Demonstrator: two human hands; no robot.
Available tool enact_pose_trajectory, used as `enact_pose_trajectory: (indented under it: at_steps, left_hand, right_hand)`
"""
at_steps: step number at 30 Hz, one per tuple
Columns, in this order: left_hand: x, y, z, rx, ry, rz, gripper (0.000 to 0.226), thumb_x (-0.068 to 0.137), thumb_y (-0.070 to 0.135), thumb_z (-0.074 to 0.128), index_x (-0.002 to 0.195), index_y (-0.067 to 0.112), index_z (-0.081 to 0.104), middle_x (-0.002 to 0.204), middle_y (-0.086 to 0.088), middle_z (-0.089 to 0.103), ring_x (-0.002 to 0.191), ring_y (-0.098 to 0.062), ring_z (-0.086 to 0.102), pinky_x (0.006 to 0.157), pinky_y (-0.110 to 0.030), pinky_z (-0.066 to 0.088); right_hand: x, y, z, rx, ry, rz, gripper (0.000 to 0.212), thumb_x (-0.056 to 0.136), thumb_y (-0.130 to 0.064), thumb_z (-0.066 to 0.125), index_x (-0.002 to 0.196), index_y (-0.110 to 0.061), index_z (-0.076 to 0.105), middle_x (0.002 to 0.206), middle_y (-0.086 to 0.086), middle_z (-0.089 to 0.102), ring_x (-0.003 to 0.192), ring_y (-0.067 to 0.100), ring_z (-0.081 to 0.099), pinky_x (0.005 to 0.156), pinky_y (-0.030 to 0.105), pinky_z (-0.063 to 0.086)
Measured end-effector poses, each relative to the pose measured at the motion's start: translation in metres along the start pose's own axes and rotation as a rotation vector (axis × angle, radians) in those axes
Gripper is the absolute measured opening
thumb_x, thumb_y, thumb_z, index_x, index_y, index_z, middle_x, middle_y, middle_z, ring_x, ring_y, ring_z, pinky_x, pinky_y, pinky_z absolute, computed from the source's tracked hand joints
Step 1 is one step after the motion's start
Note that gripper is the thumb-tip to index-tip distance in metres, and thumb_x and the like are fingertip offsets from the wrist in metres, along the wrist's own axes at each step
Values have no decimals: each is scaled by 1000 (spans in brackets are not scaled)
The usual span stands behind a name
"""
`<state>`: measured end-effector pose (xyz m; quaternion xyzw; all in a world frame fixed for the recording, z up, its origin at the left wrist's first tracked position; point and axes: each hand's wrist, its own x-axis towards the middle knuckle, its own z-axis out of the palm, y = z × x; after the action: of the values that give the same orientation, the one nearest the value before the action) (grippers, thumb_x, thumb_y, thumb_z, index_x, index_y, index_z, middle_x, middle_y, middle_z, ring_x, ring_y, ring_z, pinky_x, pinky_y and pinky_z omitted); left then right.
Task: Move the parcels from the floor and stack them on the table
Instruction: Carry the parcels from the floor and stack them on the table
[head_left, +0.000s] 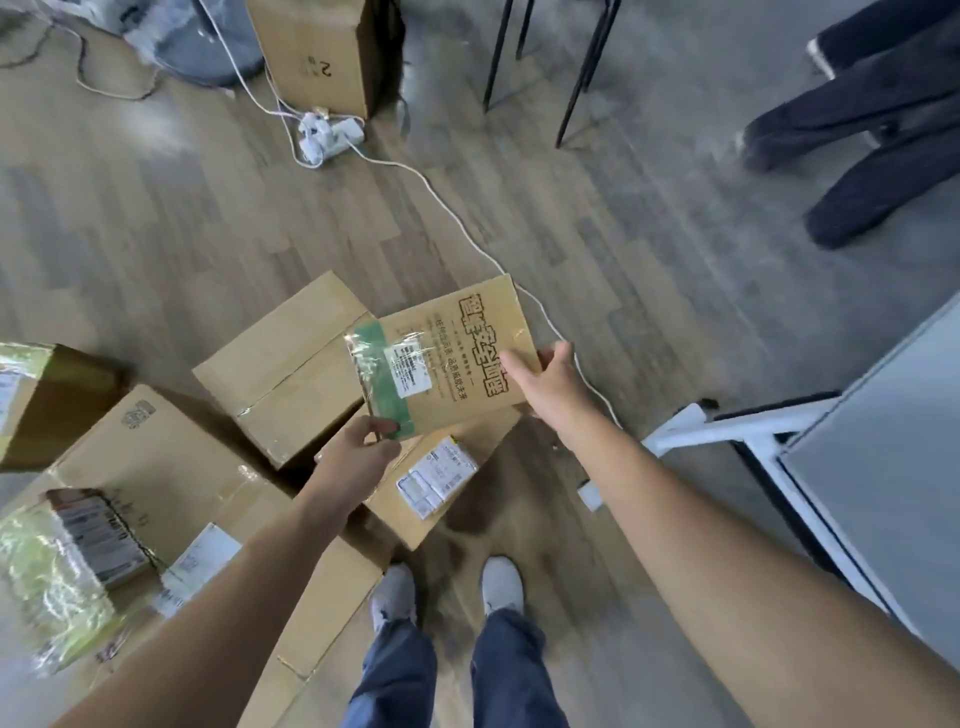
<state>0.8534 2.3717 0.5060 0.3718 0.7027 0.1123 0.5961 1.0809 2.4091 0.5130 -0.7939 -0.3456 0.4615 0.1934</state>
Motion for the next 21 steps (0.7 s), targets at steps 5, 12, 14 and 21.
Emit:
enact_pose_trajectory:
  at_steps: [5,12,14,21]
  left_hand:
    - [-82,76,2,50,-125,203,17,88,19,58,102,28,61,107,13,63,97,-19,61,95,-46,50]
    - [-154,166,47,86,-236,452,5,85,25,66,90,27,64,87,8,65,84,-15,60,80,-40,51]
    - [-175,184,68,92,-310,492,8,84,21,68,89,24,63,85,4,62,79,-19,57,76,-37,50]
    - [-246,216,150,243,-450,661,15,86,13,64,99,17,61,89,-1,59,74,-16,55,75,-37,51]
  right_hand:
    - [-88,-23,-99,237,209,-16,55,72,-59,70,108,-27,42,103,-8,58,93,19,66,75,49,59]
    - [-186,-8,-218,409,555,12,39,87,-46,65,110,-23,43,93,-13,54,83,14,65,71,40,61]
    - [-211,5,-246,463,643,16,45,81,-53,65,109,-25,43,93,-10,58,84,22,68,76,47,59]
    - [-297,56,-322,559,888,25,40,88,-41,65,114,-19,42,94,-5,55,76,8,62,68,42,61]
